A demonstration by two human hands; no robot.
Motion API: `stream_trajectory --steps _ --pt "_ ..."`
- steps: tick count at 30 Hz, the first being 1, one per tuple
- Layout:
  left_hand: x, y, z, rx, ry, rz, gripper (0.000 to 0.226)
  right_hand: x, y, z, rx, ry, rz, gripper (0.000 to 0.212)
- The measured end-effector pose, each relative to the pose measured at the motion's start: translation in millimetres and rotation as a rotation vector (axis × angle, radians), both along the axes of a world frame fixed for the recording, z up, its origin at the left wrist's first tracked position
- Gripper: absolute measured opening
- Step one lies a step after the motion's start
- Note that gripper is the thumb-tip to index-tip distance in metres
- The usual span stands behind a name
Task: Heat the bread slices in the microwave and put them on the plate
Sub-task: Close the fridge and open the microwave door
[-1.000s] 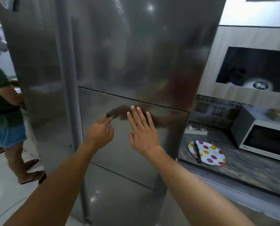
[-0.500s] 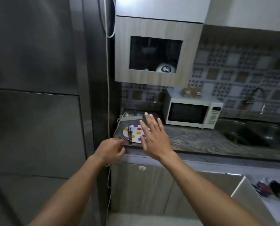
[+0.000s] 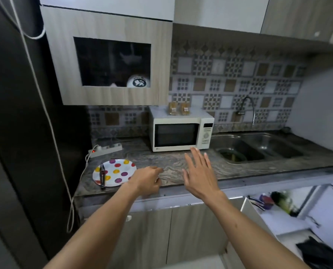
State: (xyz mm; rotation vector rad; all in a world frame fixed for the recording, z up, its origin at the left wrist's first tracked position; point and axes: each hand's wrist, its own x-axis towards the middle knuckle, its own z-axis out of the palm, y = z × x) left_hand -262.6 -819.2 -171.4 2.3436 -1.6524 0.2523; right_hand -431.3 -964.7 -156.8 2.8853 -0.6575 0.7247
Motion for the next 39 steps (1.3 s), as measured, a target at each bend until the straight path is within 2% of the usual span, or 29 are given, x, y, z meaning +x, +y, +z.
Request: stream_trajectory --steps 3,11,15,20,29,35,39 --pt "20.8 -47.4 -5.6 0.019 -0.006 -0.033 0.046 16.3 -37.7 -4.4 0.009 -0.025 -0.044 0.063" --pt "97.4 -179.9 -10.7 0.099 0.066 -0.052 0.038 90.0 -156.5 1.0 0.047 0.034 -0.148 0.063" --pt "136.2 -230.8 -7.8 0.083 0.105 -0.023 0.046 127.2 -207.3 4.5 0.088 -0.004 -0.187 0.061" --pt "163.0 -282.3 -14.9 0.119 0.146 -0.018 0.045 153.8 -260.5 -3.4 0.135 -0.012 -0.207 0.059" --pt "179.5 -390.7 -33.5 0.140 0.220 0.068 0.048 193.0 -377.8 -12.8 0.159 0.018 -0.137 0.059" --pt "180.8 -477.4 -42.5 0.093 0.358 0.225 0.047 225.8 -465.9 -6.5 0.180 0.056 -0.042 0.060" --pt "178.9 -523.2 -57.1 -0.012 0.490 0.319 0.044 246.9 -506.9 -8.9 0.210 0.089 0.002 0.061"
